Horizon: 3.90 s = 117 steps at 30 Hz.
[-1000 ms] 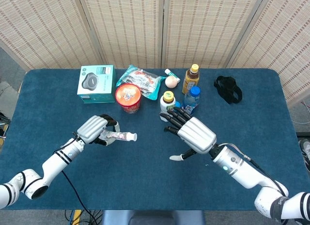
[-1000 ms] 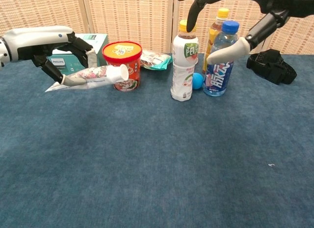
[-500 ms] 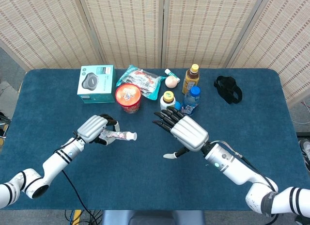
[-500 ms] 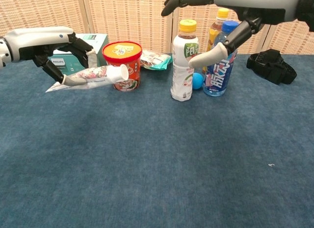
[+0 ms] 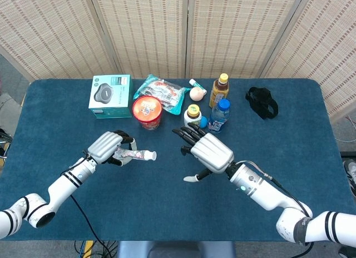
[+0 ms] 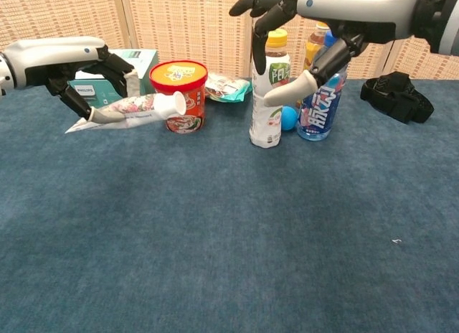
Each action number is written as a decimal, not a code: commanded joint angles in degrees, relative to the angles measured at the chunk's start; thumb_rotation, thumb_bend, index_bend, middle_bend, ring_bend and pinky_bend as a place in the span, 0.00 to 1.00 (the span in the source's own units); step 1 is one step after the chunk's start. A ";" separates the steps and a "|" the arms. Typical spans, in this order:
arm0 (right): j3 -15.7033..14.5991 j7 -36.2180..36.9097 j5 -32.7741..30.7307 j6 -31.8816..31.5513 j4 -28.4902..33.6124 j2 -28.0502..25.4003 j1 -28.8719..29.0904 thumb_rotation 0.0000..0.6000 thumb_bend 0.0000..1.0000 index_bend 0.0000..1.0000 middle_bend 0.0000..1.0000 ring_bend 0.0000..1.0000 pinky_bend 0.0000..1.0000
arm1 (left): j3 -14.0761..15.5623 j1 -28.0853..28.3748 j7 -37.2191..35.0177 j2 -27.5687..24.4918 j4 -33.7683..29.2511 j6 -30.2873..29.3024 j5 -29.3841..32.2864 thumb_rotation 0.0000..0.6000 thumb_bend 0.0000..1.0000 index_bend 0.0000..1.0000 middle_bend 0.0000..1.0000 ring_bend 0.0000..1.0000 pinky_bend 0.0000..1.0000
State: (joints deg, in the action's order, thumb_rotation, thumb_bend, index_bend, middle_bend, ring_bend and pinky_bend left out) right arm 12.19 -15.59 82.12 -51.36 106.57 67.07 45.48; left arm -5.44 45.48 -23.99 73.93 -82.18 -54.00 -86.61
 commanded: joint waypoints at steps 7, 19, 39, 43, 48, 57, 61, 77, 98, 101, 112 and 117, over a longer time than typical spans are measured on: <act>-0.02 -2.53 -0.59 -0.50 -1.31 3.03 1.61 0.45 0.00 0.40 0.00 0.00 0.00 | -0.24 0.42 -0.78 -0.09 -0.58 0.55 0.37 1.00 0.47 0.59 0.55 0.34 0.24; 0.39 -4.06 -1.99 -0.67 -4.09 8.25 4.13 0.45 0.00 0.34 0.00 0.00 0.00 | -0.87 1.38 -0.50 0.18 -1.14 2.15 1.62 1.00 0.47 0.59 0.55 0.35 0.24; -0.23 -5.18 -2.89 -0.28 -8.24 13.44 7.01 0.44 0.00 0.34 0.00 0.00 0.00 | -1.60 2.22 -1.87 -0.39 -2.50 3.29 2.44 1.00 0.47 0.59 0.55 0.35 0.24; -0.32 -5.15 -3.21 -0.11 -8.72 13.85 7.36 0.45 0.00 0.34 0.00 0.00 0.00 | -1.63 2.28 -2.11 -0.40 -2.44 3.37 2.46 1.00 0.47 0.60 0.56 0.36 0.24; -0.53 -5.48 -3.90 0.18 -9.01 13.79 7.62 0.45 0.00 0.34 0.00 0.00 0.00 | -1.56 2.28 -2.34 -0.31 -2.06 3.30 2.34 1.00 0.47 0.60 0.56 0.36 0.24; -0.91 -6.15 -4.96 0.31 -8.31 12.87 7.70 0.44 0.00 0.34 0.00 0.00 0.00 | -1.34 1.92 -3.98 -0.35 -1.11 2.62 1.85 1.00 0.47 0.62 0.58 0.38 0.24; -1.00 -6.54 -5.41 0.44 -8.50 12.83 7.88 0.45 0.00 0.34 0.00 0.00 0.00 | -1.17 1.78 -4.69 -0.34 -0.75 2.09 1.26 1.00 0.48 0.64 0.59 0.40 0.24; -0.45 -4.05 -4.42 -0.42 -9.84 14.56 8.81 0.45 0.00 0.34 0.00 0.00 0.00 | -0.44 1.99 -4.97 0.37 0.05 2.05 0.37 1.00 0.48 0.65 0.60 0.41 0.25; -1.29 -6.83 -7.10 0.75 -10.79 15.09 9.65 0.45 0.00 0.34 0.00 0.00 0.00 | -0.13 1.72 -6.96 -0.12 0.41 0.93 -0.33 1.00 0.49 0.65 0.60 0.41 0.25; -1.41 -7.07 -7.30 0.82 -10.81 15.12 9.72 0.45 0.00 0.34 0.00 0.00 0.00 | -0.11 1.76 -7.35 -0.18 0.45 0.92 -0.41 1.00 0.49 0.66 0.60 0.42 0.25; -2.12 -7.01 -7.64 0.97 -11.65 15.22 9.56 0.45 0.00 0.34 0.00 0.00 0.00 | -0.17 1.89 -9.76 -0.42 0.80 1.09 -0.34 1.00 0.49 0.67 0.61 0.43 0.25; -2.33 -6.67 -7.49 0.96 -11.97 15.40 9.51 0.45 0.00 0.34 0.00 0.00 0.00 | -0.25 1.93 -10.85 -0.46 0.93 1.08 -0.26 1.00 0.49 0.67 0.61 0.43 0.25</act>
State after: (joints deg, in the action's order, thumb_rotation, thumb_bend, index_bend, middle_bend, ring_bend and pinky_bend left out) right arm 9.85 -22.26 74.63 -50.40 94.60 82.47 54.99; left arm -5.66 47.40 -34.74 73.47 -81.29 -52.91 -86.90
